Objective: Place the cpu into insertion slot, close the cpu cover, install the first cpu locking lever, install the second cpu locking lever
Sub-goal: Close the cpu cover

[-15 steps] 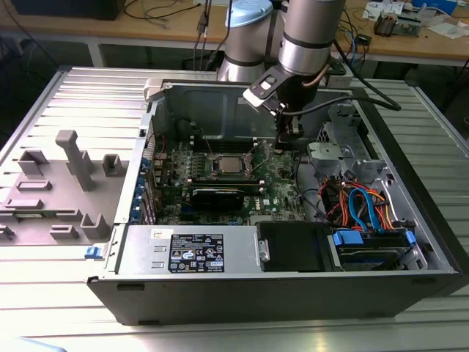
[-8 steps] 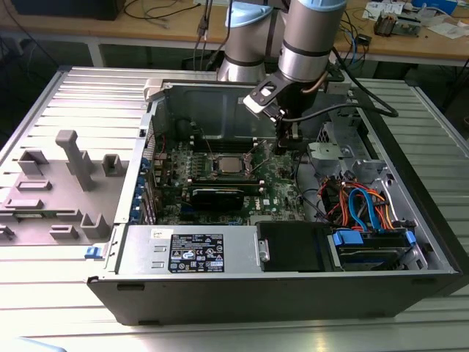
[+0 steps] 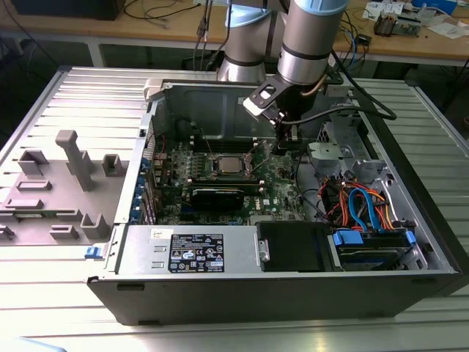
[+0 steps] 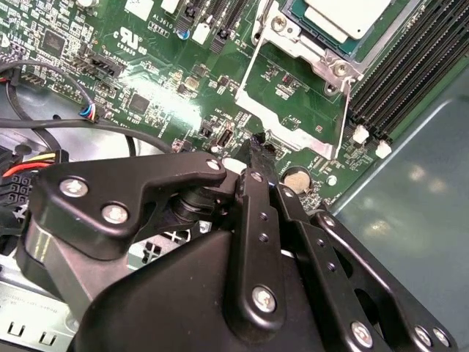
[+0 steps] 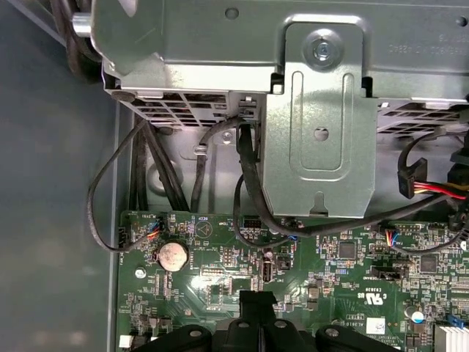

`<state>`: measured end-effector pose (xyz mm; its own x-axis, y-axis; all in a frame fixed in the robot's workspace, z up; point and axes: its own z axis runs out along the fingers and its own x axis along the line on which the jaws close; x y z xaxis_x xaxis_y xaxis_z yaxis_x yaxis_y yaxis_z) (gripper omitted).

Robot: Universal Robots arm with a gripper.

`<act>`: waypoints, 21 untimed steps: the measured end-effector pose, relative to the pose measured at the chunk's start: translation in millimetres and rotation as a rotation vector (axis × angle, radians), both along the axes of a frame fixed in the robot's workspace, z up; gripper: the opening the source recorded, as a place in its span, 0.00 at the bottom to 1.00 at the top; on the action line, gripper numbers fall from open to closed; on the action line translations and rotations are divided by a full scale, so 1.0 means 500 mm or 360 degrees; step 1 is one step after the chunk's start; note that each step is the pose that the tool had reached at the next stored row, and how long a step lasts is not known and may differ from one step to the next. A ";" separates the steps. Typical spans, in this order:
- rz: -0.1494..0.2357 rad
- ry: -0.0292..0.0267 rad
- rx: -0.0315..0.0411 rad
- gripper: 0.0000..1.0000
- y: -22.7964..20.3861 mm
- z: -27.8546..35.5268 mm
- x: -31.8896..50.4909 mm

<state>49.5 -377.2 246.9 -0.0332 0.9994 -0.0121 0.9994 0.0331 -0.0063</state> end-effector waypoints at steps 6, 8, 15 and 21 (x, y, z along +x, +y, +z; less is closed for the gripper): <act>0.0000 0.00000 0.0000 0.11 0.0001 0.000 0.000; 0.0000 0.00000 0.0000 0.11 0.0000 -0.001 -0.002; 0.0000 -0.00002 0.0000 0.11 0.0001 0.000 -0.021; 0.0000 -0.00180 0.0000 0.11 0.0000 0.000 -0.067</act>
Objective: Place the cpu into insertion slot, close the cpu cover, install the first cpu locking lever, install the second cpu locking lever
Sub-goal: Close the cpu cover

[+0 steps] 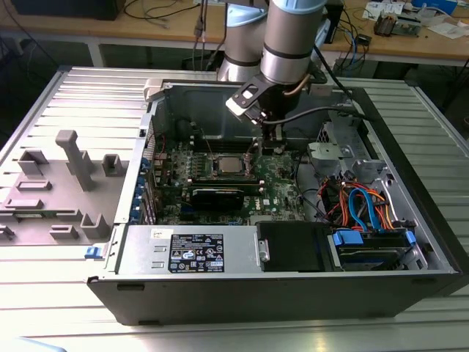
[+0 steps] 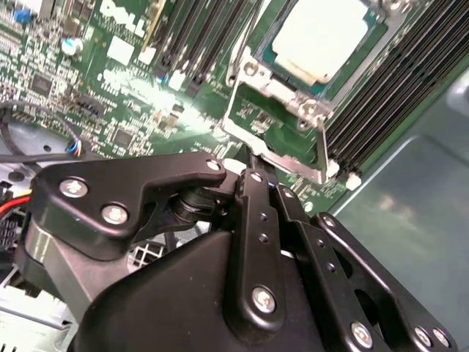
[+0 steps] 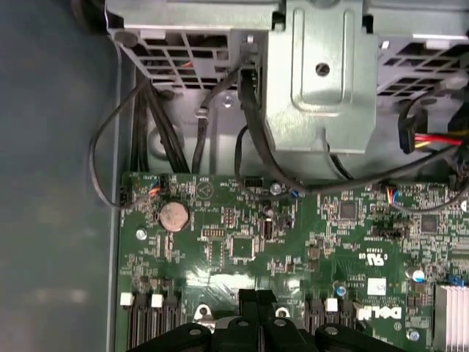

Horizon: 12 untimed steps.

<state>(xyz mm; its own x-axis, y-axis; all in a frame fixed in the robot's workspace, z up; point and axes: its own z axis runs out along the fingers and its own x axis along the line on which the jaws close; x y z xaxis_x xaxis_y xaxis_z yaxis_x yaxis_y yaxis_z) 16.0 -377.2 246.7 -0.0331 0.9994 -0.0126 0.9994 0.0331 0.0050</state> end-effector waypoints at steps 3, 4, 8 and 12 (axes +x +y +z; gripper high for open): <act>0.0000 -0.00100 0.0000 0.11 0.0000 0.000 -0.018; 0.0000 -0.00147 0.0000 0.11 0.0001 0.000 -0.026; 0.0000 -0.00286 0.0000 0.11 0.0001 0.000 -0.049; 0.0000 -0.00308 0.0000 0.11 0.0000 0.000 -0.055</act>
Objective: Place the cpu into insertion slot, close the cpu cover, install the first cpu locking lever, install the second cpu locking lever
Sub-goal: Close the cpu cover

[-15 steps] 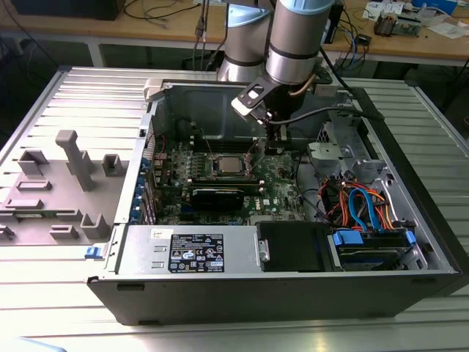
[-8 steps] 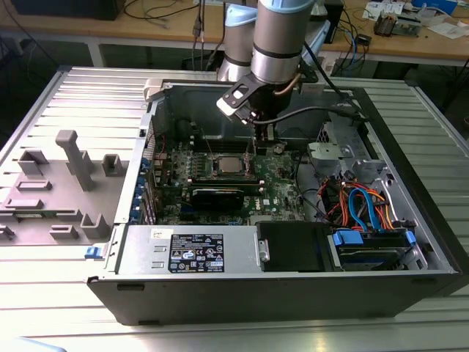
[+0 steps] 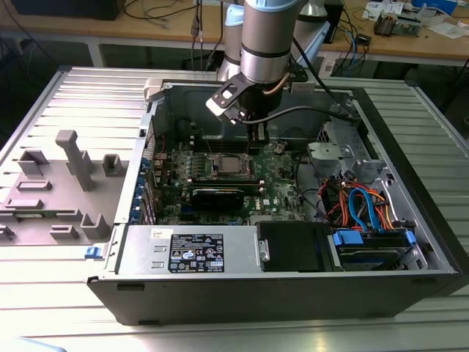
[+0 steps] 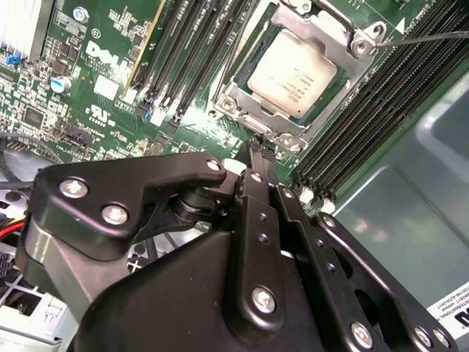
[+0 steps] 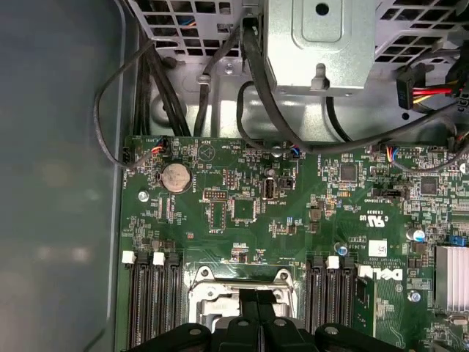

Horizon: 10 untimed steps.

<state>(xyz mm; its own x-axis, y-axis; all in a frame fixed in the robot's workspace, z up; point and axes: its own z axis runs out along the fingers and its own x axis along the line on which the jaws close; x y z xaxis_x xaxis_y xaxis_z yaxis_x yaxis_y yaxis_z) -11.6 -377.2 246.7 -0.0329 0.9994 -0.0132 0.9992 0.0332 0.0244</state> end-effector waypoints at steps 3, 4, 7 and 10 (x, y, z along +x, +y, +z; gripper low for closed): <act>0.0000 0.00000 0.0000 0.11 0.0000 0.000 0.000; 0.0000 0.00035 0.0000 0.11 -0.0001 0.000 0.000; 0.0000 0.00494 0.0000 0.11 0.0000 -0.002 0.000; 0.0000 0.00503 0.0000 0.11 0.0000 -0.002 0.000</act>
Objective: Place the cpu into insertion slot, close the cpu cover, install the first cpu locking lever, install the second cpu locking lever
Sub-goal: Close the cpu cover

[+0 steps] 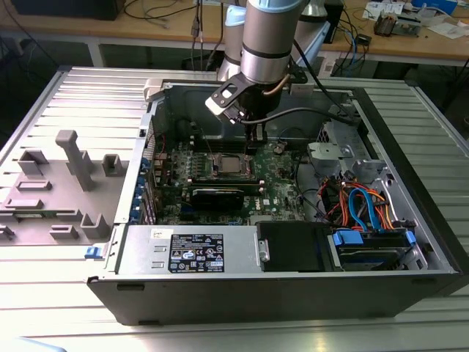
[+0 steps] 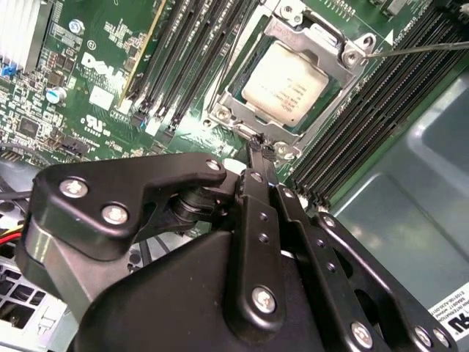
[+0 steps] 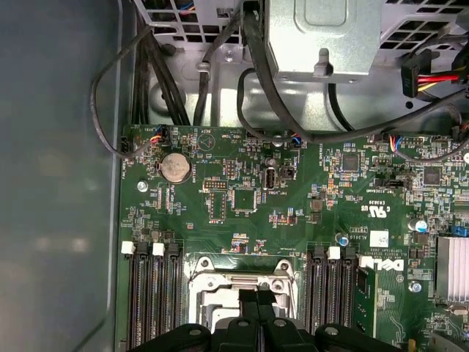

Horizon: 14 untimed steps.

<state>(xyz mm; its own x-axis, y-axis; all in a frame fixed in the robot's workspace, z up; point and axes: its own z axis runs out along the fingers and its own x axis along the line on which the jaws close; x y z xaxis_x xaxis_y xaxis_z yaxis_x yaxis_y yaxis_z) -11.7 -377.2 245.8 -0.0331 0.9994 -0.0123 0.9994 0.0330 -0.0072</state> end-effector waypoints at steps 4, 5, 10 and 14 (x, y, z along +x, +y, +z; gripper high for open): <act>0.0000 0.00003 0.0000 0.11 0.0000 0.000 0.000; 0.0000 0.00002 0.0001 0.11 0.0000 -0.001 -0.003; 0.0000 -0.00010 0.0000 0.11 0.0001 -0.005 -0.028; 0.0000 -0.00012 0.0000 0.11 0.0001 -0.010 -0.050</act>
<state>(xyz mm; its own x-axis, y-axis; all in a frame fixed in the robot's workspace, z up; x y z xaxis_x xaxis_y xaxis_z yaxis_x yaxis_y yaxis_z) -36.5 -377.2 240.9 -0.0331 0.9994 -0.0121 0.9994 0.0330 -0.0065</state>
